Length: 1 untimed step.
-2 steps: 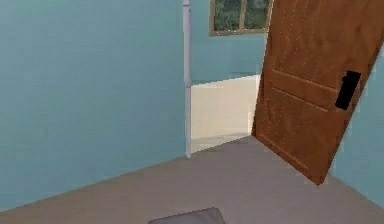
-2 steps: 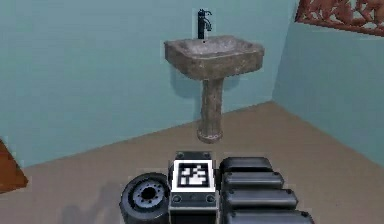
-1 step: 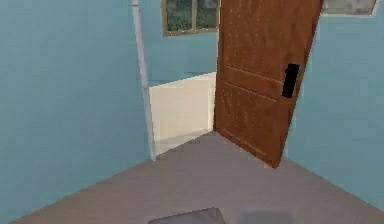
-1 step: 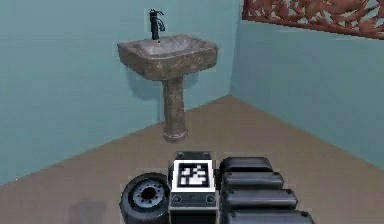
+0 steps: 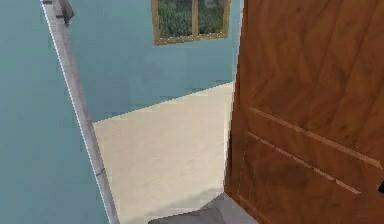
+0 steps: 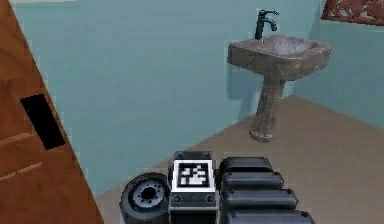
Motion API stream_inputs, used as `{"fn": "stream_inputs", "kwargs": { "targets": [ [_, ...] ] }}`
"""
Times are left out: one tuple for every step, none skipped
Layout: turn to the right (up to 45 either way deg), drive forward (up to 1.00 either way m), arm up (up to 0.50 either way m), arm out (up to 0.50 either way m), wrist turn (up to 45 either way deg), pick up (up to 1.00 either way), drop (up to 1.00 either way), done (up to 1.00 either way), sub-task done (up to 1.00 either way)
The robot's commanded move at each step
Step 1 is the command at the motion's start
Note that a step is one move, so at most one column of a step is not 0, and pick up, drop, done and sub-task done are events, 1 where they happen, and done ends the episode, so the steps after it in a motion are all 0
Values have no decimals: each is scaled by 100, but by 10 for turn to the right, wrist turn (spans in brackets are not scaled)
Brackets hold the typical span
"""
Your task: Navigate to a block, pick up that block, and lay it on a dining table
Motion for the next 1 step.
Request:
{"fn": "stream_inputs", "kwargs": {
  "targets": [
    [0,70,0,0,0,0,0,0,0]
  ]
}}
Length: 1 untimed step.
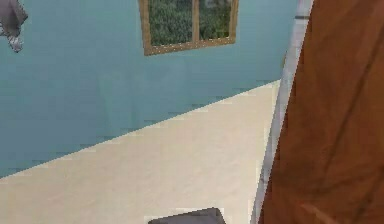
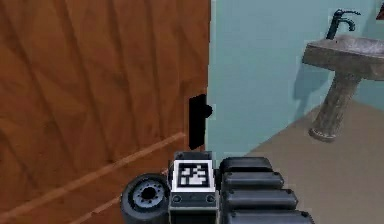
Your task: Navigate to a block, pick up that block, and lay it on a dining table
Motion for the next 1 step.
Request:
{"fn": "stream_inputs", "kwargs": {
  "targets": [
    [-360,0,0,0,0,0,0,0,0]
  ]
}}
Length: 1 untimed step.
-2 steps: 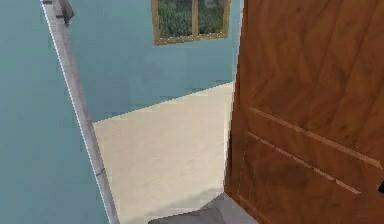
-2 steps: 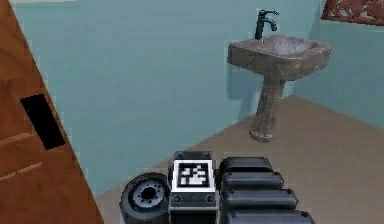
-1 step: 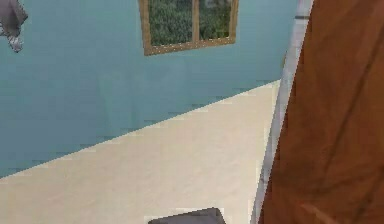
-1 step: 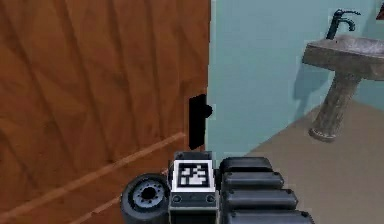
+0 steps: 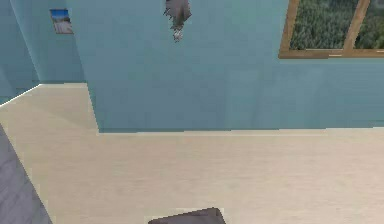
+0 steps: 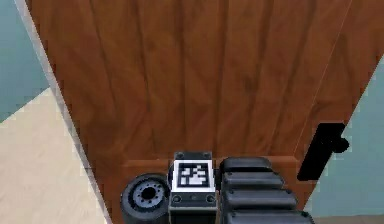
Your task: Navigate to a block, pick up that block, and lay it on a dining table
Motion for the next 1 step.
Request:
{"fn": "stream_inputs", "kwargs": {
  "targets": [
    [0,45,0,0,0,0,0,0,0]
  ]
}}
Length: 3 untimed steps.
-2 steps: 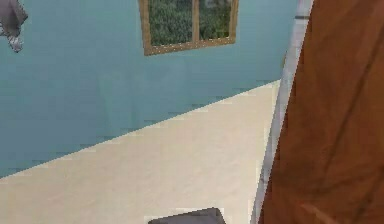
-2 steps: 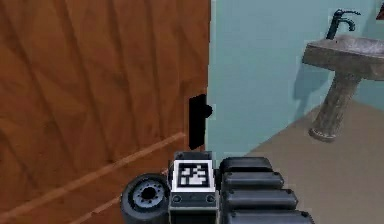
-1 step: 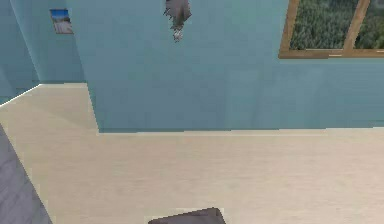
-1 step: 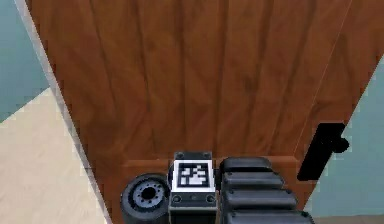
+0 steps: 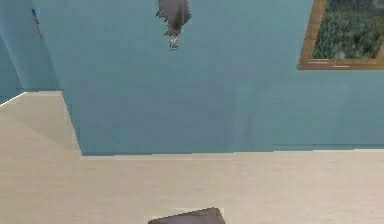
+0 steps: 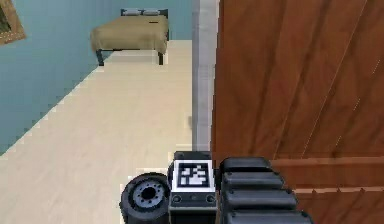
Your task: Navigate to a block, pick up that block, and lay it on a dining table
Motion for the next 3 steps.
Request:
{"fn": "stream_inputs", "kwargs": {
  "targets": [
    [330,0,0,0,0,0,0,0,0],
    [0,45,0,0,0,0,0,0,0],
    [450,0,0,0,0,0,0,0,0]
  ]
}}
